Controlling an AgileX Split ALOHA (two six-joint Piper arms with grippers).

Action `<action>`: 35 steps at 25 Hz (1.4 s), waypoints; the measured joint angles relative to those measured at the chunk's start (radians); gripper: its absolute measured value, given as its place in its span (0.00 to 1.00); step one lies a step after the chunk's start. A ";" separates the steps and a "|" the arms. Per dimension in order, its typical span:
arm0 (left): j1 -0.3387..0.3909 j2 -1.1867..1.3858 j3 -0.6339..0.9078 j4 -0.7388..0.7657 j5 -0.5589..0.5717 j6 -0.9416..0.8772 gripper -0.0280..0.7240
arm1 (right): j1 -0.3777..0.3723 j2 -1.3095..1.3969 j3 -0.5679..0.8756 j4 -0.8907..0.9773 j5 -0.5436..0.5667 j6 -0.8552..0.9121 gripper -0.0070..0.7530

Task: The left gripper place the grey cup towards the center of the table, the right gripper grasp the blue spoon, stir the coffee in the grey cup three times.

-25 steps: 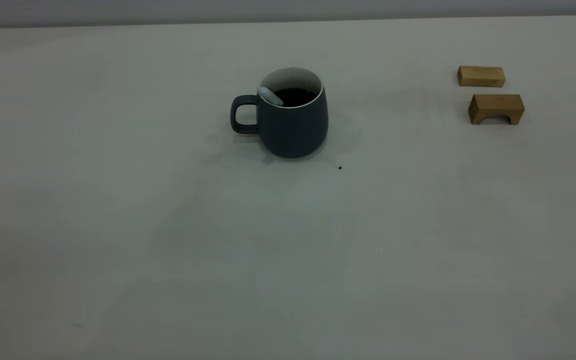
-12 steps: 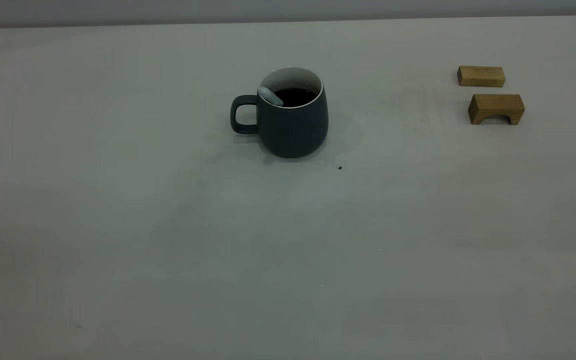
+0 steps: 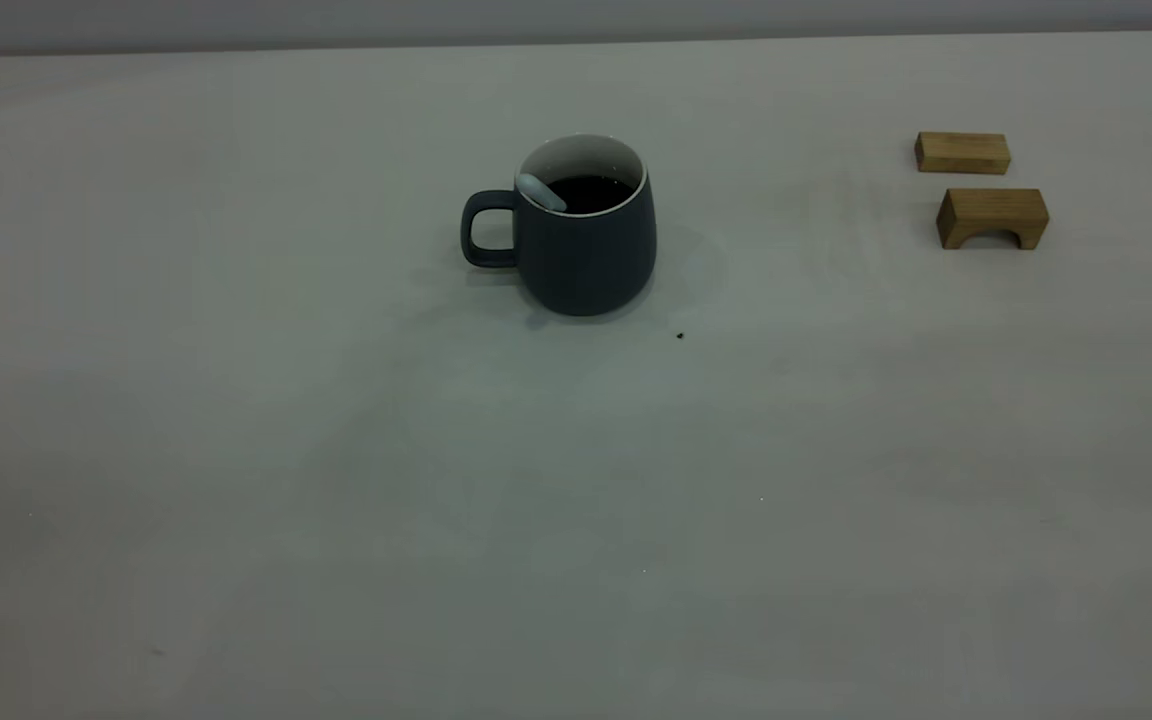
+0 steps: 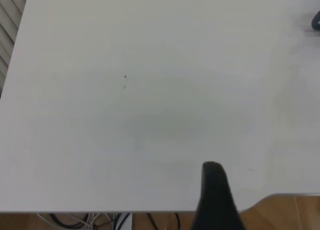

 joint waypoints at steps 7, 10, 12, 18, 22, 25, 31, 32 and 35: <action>0.000 0.000 0.000 0.000 0.000 0.000 0.82 | -0.015 0.000 0.009 0.026 -0.006 0.000 0.32; 0.000 0.000 0.000 0.000 0.000 0.000 0.82 | -0.035 0.000 0.009 0.040 -0.006 -0.003 0.32; 0.000 0.000 0.000 0.000 0.000 0.000 0.82 | -0.038 0.000 0.009 0.044 -0.006 -0.004 0.32; 0.000 0.000 0.000 0.000 0.000 0.000 0.82 | -0.039 0.000 0.009 0.047 -0.006 -0.004 0.32; 0.000 0.000 0.000 0.000 0.000 0.000 0.82 | -0.039 0.000 0.009 0.047 -0.006 -0.004 0.32; 0.000 0.000 0.000 0.000 0.000 0.000 0.82 | -0.039 0.000 0.009 0.047 -0.006 -0.004 0.32; 0.000 0.000 0.000 0.000 0.000 0.000 0.82 | -0.039 0.000 0.009 0.047 -0.006 -0.004 0.32; 0.000 0.000 0.000 0.000 0.000 0.000 0.82 | -0.039 0.000 0.009 0.047 -0.006 -0.004 0.32; 0.000 0.000 0.000 0.000 0.000 0.000 0.82 | -0.039 0.000 0.009 0.047 -0.006 -0.005 0.32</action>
